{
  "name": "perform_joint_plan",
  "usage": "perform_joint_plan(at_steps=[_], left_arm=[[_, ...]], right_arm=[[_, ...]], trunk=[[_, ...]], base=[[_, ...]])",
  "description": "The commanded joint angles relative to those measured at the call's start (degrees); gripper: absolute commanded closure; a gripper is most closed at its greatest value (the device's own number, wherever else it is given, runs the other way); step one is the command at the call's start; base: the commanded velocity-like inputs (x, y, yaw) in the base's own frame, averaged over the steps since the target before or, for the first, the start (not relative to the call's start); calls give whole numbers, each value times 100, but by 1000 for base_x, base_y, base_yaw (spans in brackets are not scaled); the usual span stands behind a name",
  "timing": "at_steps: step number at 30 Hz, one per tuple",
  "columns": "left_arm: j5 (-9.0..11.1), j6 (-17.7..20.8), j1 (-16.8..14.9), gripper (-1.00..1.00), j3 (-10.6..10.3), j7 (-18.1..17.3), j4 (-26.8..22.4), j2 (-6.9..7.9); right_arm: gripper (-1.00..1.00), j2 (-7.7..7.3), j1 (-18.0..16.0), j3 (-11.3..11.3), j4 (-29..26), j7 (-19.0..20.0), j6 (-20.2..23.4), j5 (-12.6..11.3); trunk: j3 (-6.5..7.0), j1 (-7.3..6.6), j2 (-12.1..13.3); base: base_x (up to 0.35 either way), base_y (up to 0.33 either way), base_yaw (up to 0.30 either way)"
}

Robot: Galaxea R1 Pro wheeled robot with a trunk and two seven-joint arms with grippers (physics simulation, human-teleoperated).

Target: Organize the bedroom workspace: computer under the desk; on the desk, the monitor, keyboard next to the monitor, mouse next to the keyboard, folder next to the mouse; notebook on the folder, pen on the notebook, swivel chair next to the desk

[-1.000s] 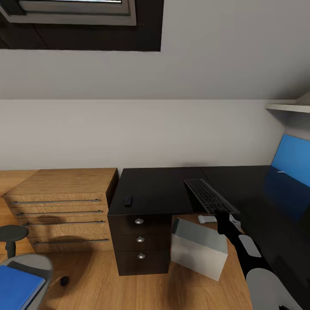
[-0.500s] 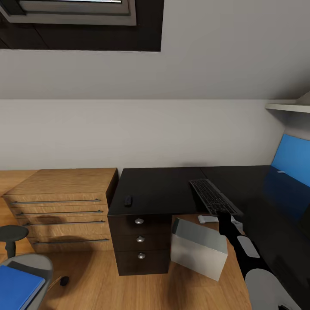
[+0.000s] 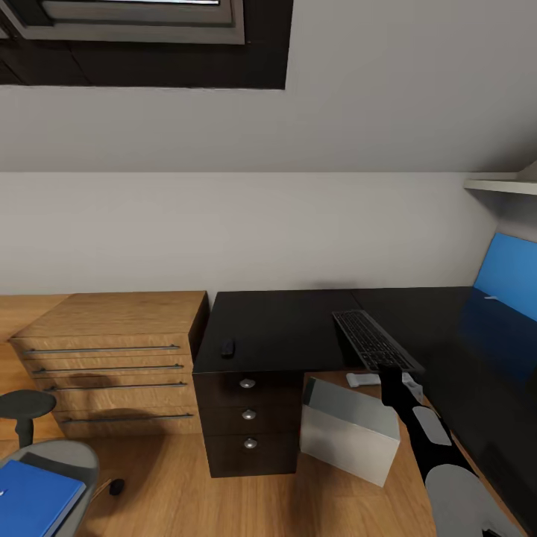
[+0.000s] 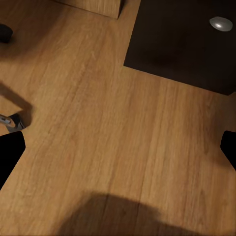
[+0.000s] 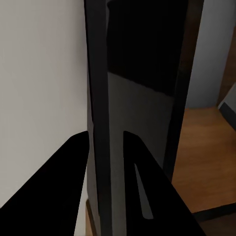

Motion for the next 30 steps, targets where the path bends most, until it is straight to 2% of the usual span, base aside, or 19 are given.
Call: perform_joint_plan(at_steps=[1, 30], left_arm=[[48, -18, -3, -100, -9, -8, 3, -1], [56, -21, -4, -100, -9, -8, 2, 2]], right_arm=[[100, 3, -4, -18, 172, 5, 36, 66], [100, -5, -4, -9, 262, 3, 1, 74]], trunk=[[-6, 0, -3], [-6, 0, -3]], base=[[-32, 33, 0], [-39, 41, 0]])
